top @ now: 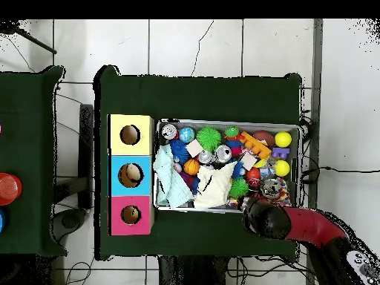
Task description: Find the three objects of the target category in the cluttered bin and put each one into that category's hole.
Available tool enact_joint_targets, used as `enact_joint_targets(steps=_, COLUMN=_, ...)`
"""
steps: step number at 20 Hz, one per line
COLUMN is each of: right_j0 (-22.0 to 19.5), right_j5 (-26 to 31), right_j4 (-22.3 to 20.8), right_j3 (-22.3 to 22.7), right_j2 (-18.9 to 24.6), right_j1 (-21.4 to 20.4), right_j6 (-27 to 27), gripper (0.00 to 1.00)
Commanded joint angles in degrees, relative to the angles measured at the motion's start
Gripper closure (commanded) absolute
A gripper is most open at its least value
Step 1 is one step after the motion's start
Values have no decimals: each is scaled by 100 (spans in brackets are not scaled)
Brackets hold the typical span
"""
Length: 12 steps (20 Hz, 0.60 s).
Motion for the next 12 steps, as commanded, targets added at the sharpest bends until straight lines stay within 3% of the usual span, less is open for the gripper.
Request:
enact_joint_targets(steps=1, right_j0=-366, right_j5=38, right_j4=-299, right_j3=-783, right_j2=462, right_j1=655, right_j6=-670, gripper=0)
enact_joint_targets(steps=7, right_j0=-595, right_j5=484, right_j4=-116, right_j3=-1013, right_j2=680, right_j1=527, right_j6=-908, gripper=0)
enact_joint_targets(steps=12, right_j0=-513, right_j5=595, right_j4=-170, right_j3=-1235, right_j2=649, right_j1=552, right_j6=-801, gripper=0)
